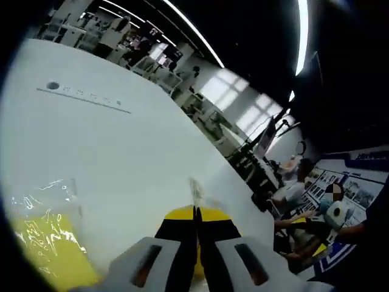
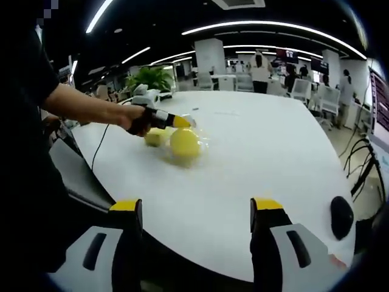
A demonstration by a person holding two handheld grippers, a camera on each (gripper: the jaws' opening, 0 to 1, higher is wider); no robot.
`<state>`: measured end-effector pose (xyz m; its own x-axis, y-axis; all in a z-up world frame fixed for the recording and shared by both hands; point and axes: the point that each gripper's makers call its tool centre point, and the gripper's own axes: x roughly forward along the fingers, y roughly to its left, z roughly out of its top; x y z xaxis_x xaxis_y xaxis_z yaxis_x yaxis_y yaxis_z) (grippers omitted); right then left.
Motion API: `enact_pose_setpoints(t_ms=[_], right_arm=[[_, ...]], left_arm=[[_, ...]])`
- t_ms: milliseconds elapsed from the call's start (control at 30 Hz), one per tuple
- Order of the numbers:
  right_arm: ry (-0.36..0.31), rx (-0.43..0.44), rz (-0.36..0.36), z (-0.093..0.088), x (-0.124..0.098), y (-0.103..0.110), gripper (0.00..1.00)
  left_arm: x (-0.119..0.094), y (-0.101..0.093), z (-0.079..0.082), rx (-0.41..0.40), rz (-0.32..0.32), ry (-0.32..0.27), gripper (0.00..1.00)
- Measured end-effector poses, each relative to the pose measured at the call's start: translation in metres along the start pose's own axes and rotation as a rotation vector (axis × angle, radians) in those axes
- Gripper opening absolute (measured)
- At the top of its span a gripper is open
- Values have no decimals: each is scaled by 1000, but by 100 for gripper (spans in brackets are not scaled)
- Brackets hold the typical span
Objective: Compare the silicone blocks by pressing each to a similar depth, holding the contact briefly, and releasing to observe deformation and rebound differences across the visible hardness samples.
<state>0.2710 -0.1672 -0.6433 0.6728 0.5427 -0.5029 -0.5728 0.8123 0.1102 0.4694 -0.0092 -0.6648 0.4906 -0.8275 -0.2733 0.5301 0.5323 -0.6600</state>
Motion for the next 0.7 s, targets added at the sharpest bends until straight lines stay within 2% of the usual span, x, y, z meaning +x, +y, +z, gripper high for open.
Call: enact_pose_setpoints(t_ms=[200, 300, 333, 467, 633, 700], right_arm=[[3, -26, -12, -2, -8, 4, 65], [11, -31, -13, -7, -12, 7, 63], [12, -36, -13, -9, -14, 9, 63], [13, -56, -13, -12, -20, 16, 63], [8, -74, -13, -12, -24, 20, 63], [10, -78, -8, -12, -23, 22, 63]], left_arm=[[-17, -25, -1, 20, -56, -12, 0], [-26, -39, -3, -13, -95, -29, 0], [-31, -44, -4, -50, -104, -42, 0], [-44, -59, -7, -111, -129, -73, 0], [-59, -73, -4, -53, -135, -71, 0], [-66, -76, 0, -56, -138, -75, 0]])
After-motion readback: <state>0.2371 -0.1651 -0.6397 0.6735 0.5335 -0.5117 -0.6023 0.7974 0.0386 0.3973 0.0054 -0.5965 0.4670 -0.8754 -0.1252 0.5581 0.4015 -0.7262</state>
